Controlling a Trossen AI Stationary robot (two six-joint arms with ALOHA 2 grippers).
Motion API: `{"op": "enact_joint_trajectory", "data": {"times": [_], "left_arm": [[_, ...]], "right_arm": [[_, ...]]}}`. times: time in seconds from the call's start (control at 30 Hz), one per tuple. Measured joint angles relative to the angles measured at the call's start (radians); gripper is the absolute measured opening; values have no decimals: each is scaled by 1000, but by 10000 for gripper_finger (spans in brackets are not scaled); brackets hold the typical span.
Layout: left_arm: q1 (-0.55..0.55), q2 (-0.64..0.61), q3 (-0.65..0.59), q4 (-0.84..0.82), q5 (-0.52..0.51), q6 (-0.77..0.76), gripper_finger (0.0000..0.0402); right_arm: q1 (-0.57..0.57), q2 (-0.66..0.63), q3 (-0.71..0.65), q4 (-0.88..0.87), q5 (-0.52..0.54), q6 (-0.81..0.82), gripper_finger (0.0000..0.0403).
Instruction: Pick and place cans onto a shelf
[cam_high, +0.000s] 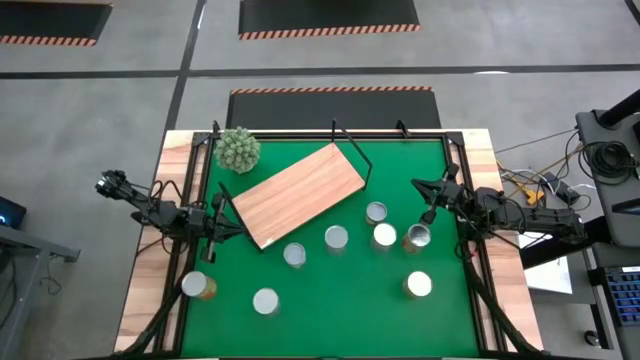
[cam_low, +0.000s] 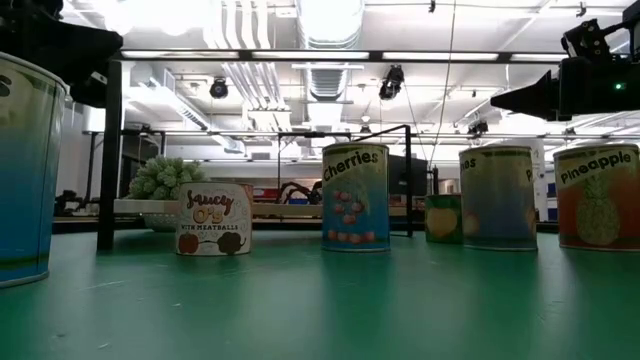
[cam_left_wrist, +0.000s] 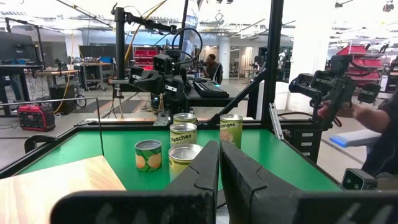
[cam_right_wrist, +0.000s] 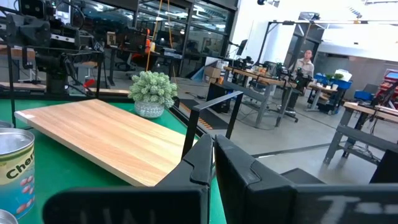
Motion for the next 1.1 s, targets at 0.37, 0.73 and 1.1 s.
{"op": "enact_joint_trajectory", "data": {"times": [0.37, 0.73, 1.1], "left_arm": [[0, 8, 0, 462, 6, -76, 0], [0, 8, 0, 817, 5, 12, 0], [0, 67, 0, 824, 8, -37, 0]], "right_arm": [[0, 0, 0, 41, -27, 453, 9], [0, 5, 0, 348, -28, 323, 9], [0, 6, 4, 390, -27, 269, 9]]}}
